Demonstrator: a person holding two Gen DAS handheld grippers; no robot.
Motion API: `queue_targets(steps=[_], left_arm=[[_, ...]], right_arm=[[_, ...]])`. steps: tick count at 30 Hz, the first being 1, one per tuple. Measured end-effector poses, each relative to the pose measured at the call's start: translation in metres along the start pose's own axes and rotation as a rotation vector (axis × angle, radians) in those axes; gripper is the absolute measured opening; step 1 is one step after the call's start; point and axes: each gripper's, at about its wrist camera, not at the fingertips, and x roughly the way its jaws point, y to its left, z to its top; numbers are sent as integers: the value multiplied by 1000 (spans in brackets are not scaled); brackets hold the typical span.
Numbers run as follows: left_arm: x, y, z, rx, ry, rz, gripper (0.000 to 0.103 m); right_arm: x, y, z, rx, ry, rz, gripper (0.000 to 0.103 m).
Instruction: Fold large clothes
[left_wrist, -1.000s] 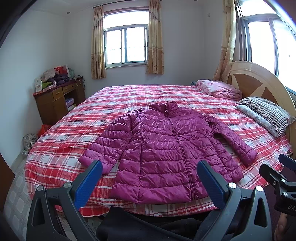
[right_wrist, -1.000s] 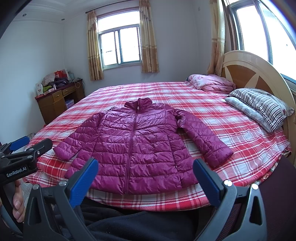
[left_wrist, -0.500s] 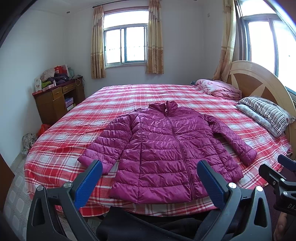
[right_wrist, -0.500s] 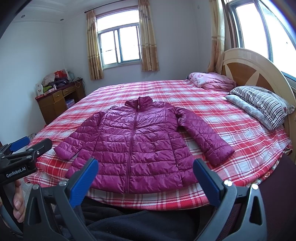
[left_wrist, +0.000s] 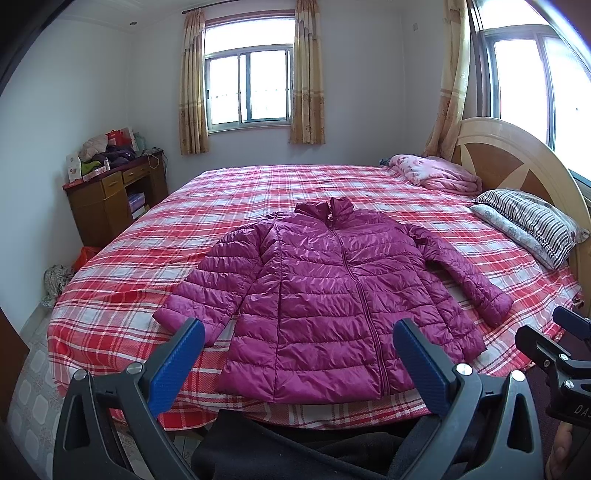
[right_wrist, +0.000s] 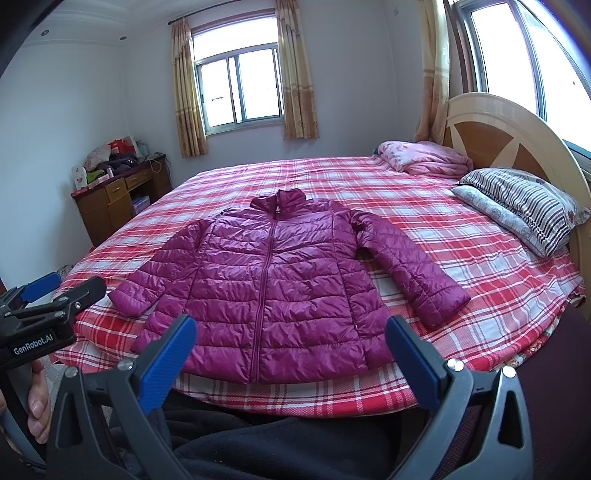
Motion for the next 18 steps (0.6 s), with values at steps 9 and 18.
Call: queue_targets(steps=[9, 18], left_arm=[[15, 3, 0, 2, 9, -21, 102], [86, 11, -1, 33, 38, 34, 102]], right_arm=[[13, -5, -3, -3, 13, -1, 103], [78, -57, -11, 85, 104, -97, 103]])
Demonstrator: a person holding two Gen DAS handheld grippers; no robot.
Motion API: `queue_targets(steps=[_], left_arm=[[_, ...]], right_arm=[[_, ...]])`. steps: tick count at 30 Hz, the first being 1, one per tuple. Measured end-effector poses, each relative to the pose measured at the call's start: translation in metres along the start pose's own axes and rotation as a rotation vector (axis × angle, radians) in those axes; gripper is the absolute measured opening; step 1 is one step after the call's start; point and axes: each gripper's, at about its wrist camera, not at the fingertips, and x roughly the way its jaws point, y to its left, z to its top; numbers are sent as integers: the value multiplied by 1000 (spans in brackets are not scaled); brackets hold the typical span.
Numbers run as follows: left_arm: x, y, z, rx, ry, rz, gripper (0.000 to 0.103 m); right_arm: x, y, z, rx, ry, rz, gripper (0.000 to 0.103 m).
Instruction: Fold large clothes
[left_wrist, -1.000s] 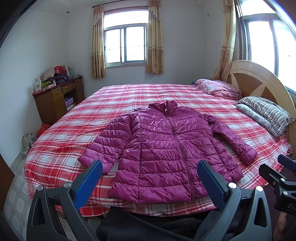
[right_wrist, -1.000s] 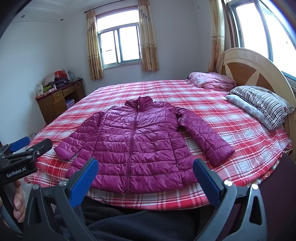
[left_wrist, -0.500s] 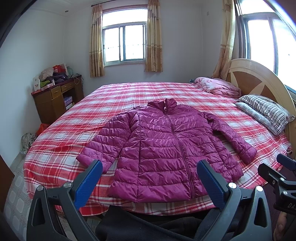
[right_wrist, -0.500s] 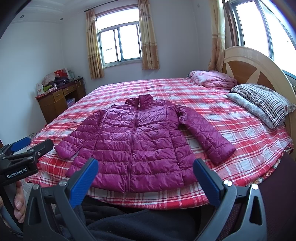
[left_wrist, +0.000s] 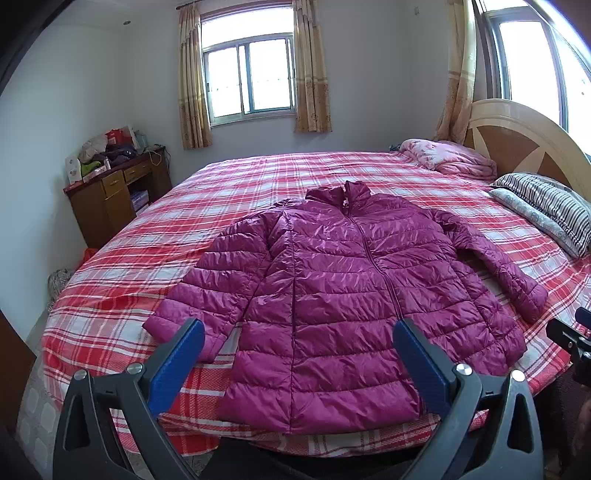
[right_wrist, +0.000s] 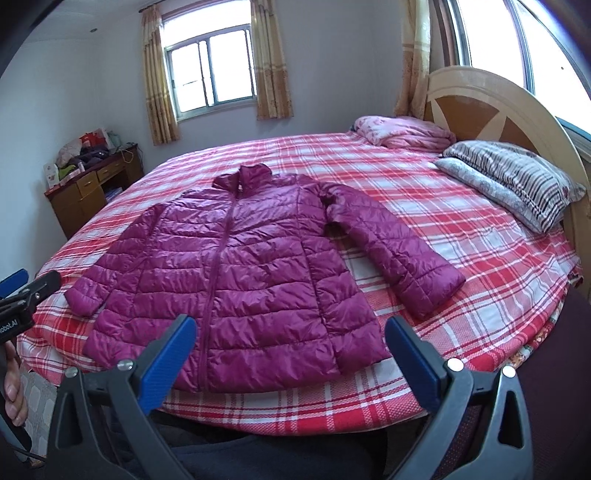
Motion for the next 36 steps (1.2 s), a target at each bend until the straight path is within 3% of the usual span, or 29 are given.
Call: queue_targets(steps=[9, 18, 23, 31, 32, 34, 36], left_arm=[[66, -6, 6, 8, 52, -24, 102], [133, -9, 26, 56, 2, 10, 102], [177, 2, 39, 44, -4, 43, 102], [246, 36, 50, -62, 93, 92, 102], [250, 38, 50, -71, 96, 95, 102], [258, 40, 51, -85, 104, 101, 102], [265, 40, 50, -94, 121, 94, 102]], right_arm=[[52, -54, 3, 105, 73, -88, 103], [101, -123, 24, 258, 123, -178, 103], [130, -161, 30, 360, 152, -201, 97], [159, -188, 34, 444, 197, -203, 83], [162, -190, 34, 449, 202, -197, 81], [168, -192, 35, 451, 218, -175, 52], [171, -193, 36, 441, 224, -146, 40]])
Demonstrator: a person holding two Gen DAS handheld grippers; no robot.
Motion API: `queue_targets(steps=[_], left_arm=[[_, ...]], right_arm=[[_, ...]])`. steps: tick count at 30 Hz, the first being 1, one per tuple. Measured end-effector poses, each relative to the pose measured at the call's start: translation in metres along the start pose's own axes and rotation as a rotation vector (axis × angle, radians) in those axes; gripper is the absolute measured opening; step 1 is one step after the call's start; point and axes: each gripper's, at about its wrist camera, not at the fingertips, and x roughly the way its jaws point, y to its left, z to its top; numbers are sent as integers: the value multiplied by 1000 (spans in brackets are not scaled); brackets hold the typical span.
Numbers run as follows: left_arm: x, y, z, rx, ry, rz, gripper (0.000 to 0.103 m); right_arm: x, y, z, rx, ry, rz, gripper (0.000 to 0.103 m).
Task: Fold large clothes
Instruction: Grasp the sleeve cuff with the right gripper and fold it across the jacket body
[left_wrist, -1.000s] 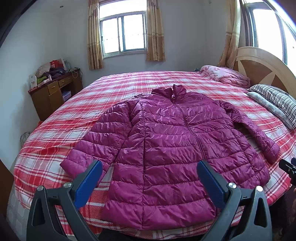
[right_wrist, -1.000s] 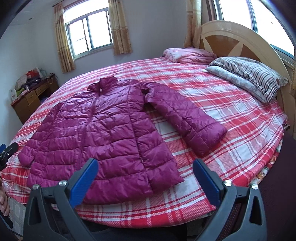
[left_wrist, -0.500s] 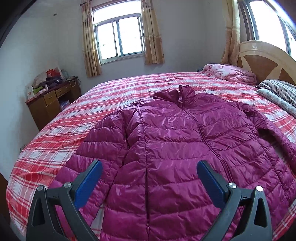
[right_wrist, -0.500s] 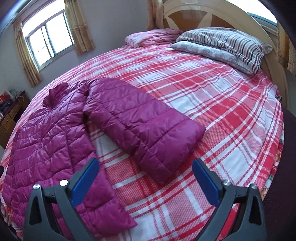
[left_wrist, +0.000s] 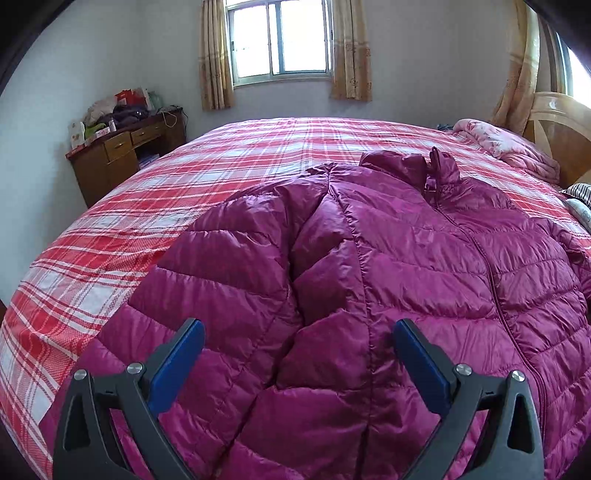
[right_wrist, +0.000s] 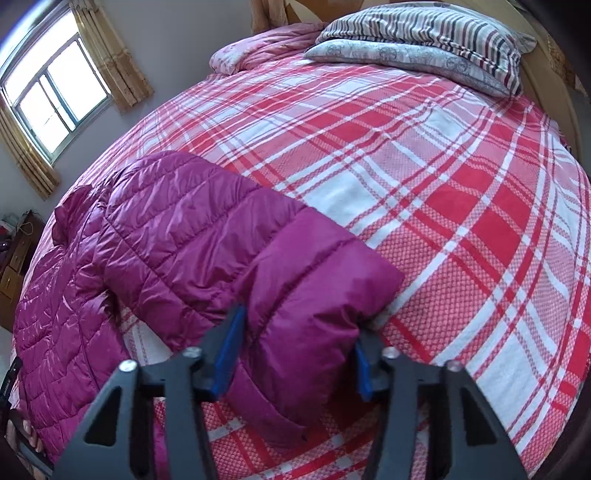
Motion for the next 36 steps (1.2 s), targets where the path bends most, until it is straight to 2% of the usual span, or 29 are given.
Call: queue_targets(steps=[1, 4, 10, 15, 21, 26, 32, 36], left_arm=[[2, -2, -1, -1, 6, -4, 102], [2, -4, -4, 13, 9, -5, 102], [-5, 7, 5, -19, -12, -3, 102], [-4, 21, 11, -50, -17, 5, 102], [-2, 23, 9, -54, -7, 2, 102], [-2, 23, 7, -50, -4, -3, 102], [-4, 29, 6, -54, -3, 0, 102], [-6, 37, 6, -79, 1, 8, 102]], right_arm=[[-1, 1, 2, -11, -9, 1, 32], [-6, 1, 11, -33, -36, -21, 18], [-20, -6, 49, -62, -122, -130, 14], [-40, 10, 78, -113, -230, -191, 13], [-82, 80, 96, -266, -429, -189, 13], [-105, 152, 86, -443, -561, -142, 12], [-109, 216, 62, -614, -617, -59, 12], [-103, 248, 42, -710, -616, -4, 12]])
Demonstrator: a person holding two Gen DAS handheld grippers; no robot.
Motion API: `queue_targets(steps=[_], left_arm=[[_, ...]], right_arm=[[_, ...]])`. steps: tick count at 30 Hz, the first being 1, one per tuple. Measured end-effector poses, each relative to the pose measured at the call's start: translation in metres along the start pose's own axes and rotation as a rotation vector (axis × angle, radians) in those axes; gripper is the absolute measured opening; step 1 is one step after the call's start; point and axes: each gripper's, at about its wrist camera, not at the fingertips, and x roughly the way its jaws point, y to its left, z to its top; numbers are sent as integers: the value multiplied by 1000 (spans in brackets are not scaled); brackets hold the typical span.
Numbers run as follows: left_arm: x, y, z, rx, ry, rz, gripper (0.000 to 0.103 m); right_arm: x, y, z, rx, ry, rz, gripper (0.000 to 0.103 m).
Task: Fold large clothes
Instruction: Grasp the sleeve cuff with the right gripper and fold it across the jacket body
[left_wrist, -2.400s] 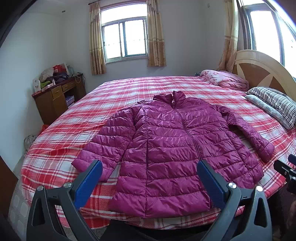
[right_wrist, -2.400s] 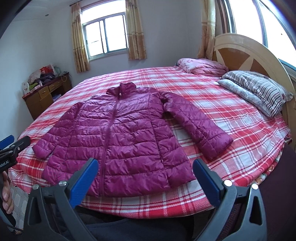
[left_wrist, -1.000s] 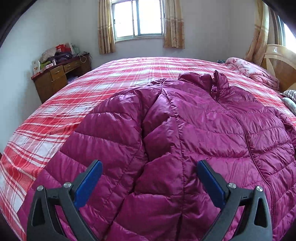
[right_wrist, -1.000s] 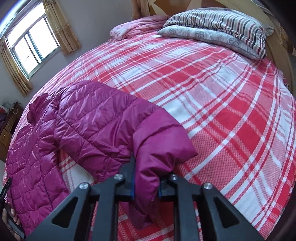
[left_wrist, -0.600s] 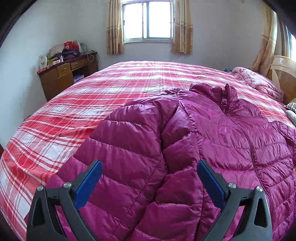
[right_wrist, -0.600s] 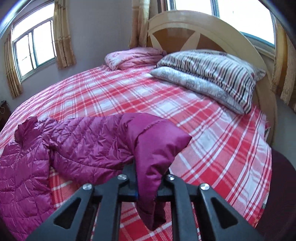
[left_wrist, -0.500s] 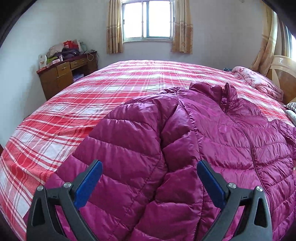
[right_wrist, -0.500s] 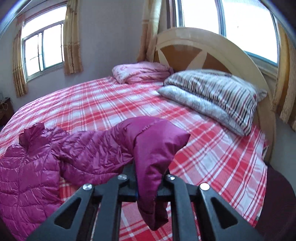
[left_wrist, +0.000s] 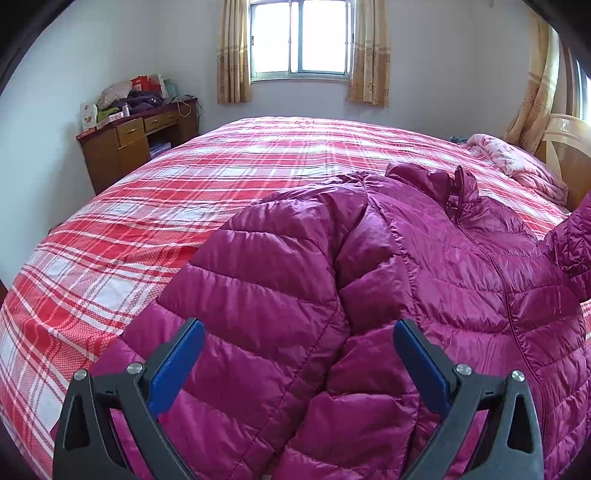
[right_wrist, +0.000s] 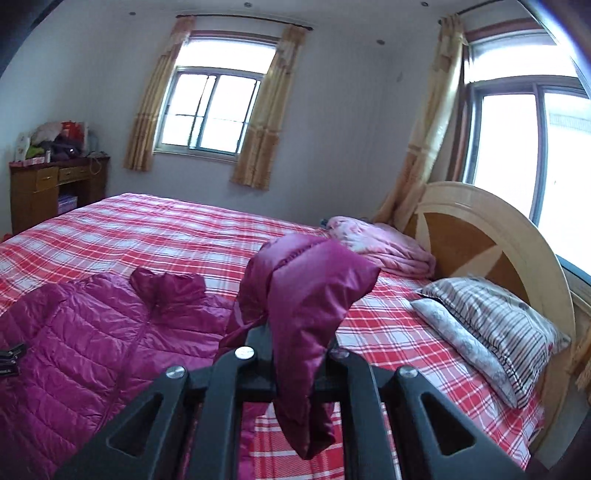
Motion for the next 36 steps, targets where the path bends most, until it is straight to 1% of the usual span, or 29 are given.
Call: queue_targets(steps=[3, 6, 11, 14, 18, 23, 24, 26, 27, 28, 29, 30, 32, 34, 36], left_arm=[[-3, 6, -1, -7, -3, 4, 102], [-3, 10, -2, -2, 0, 10, 102], [-1, 17, -4, -17, 11, 23, 102], [0, 19, -5, -11, 14, 34, 102], [0, 20, -5, -3, 16, 46, 102], [-3, 18, -4, 10, 14, 59, 102], [-3, 18, -4, 12, 13, 62, 102], [-4, 16, -3, 17, 15, 67, 102], [-5, 16, -2, 18, 14, 70, 102], [-6, 16, -1, 18, 11, 75, 102], [-7, 16, 0, 16, 9, 80, 102], [-9, 16, 1, 12, 7, 84, 102], [-12, 17, 5, 0, 0, 86, 102], [-17, 17, 8, -8, -10, 90, 102], [-24, 14, 12, -8, -31, 85, 102]], right_arm=[[6, 29, -4, -51, -3, 46, 12], [18, 61, -9, -100, 14, 97, 12], [31, 117, -23, -149, 39, 178, 12], [43, 145, -35, -168, 71, 223, 12], [56, 174, -51, -174, 114, 272, 12], [70, 194, -68, -160, 183, 339, 13], [71, 195, -70, -151, 196, 355, 15], [72, 196, -75, -113, 221, 427, 24], [71, 195, -76, -93, 239, 490, 43], [68, 194, -77, -72, 241, 541, 60], [61, 191, -77, -54, 229, 570, 64], [53, 188, -76, -51, 210, 584, 65], [36, 180, -74, -53, 182, 612, 65], [22, 164, -72, -15, 152, 650, 65], [15, 146, -71, 37, 134, 662, 65]])
